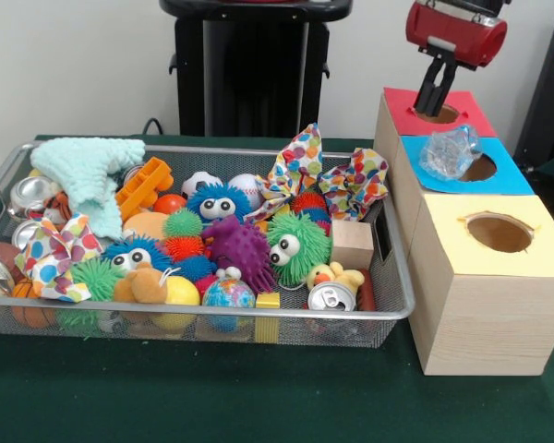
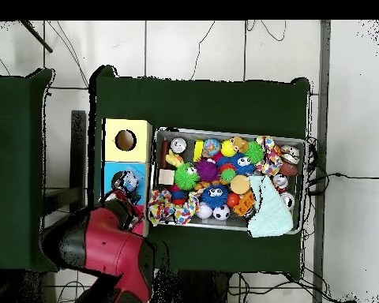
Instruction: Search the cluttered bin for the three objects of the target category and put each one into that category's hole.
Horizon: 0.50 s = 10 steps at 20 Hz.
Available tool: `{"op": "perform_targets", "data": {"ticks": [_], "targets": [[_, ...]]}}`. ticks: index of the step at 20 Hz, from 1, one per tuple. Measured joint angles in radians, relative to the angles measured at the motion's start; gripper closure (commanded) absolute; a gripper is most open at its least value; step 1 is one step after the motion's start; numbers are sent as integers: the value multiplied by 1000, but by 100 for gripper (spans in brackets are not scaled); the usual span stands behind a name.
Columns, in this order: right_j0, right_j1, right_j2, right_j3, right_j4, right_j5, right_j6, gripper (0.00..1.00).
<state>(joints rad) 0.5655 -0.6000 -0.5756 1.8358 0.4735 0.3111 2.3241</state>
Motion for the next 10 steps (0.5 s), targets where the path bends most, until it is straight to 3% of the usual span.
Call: {"op": "perform_targets", "data": {"ticks": [10], "targets": [[12,2,-2,0,30,0,0,100]]}}
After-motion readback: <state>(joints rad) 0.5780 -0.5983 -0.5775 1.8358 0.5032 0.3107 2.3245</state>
